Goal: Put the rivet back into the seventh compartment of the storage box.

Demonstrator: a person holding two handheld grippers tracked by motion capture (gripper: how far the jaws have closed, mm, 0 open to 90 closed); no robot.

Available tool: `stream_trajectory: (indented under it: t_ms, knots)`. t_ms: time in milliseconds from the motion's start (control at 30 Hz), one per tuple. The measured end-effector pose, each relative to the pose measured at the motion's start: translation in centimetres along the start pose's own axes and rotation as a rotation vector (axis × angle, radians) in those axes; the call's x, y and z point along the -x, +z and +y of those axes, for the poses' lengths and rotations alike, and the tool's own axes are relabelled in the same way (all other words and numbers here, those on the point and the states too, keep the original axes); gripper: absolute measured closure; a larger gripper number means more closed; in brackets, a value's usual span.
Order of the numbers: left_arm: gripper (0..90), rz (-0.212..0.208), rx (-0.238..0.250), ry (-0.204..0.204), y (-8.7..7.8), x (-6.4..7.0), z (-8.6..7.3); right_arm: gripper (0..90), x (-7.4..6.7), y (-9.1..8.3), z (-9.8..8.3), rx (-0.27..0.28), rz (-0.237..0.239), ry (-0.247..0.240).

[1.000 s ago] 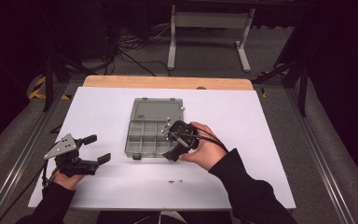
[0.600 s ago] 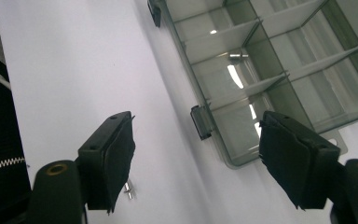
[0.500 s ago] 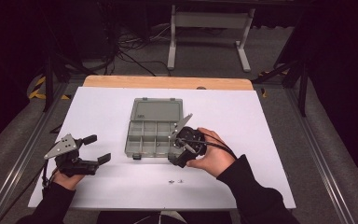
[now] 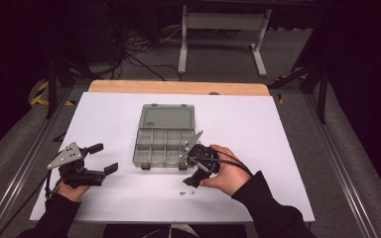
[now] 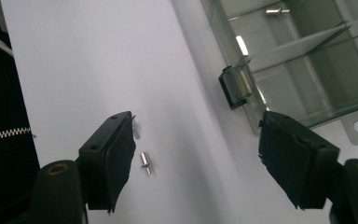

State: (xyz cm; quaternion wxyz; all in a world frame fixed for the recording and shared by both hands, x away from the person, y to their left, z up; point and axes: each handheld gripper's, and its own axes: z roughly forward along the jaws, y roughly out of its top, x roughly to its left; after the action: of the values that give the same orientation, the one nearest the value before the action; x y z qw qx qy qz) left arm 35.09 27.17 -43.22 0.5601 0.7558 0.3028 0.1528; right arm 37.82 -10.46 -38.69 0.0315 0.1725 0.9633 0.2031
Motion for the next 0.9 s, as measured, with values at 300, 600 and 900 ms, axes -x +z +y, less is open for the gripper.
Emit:
stream_trajectory:
  t_ms: [300, 600, 900]
  knots:
    - [6.3, 0.005, 0.004, 0.000, 0.0, 0.0, 0.0, 27.3, -0.5, 1.2, -0.8, -0.046, 0.030, 0.002]
    - [6.3, 0.004, 0.006, -0.002, 0.0, 0.1, 0.0, 28.0, -0.9, 2.2, -1.3, -0.082, 0.058, 0.001]
    - [6.3, 0.004, 0.007, 0.001, 0.1, 0.1, 0.0, 32.0, -1.4, 3.0, -1.5, -0.114, 0.081, -0.020]
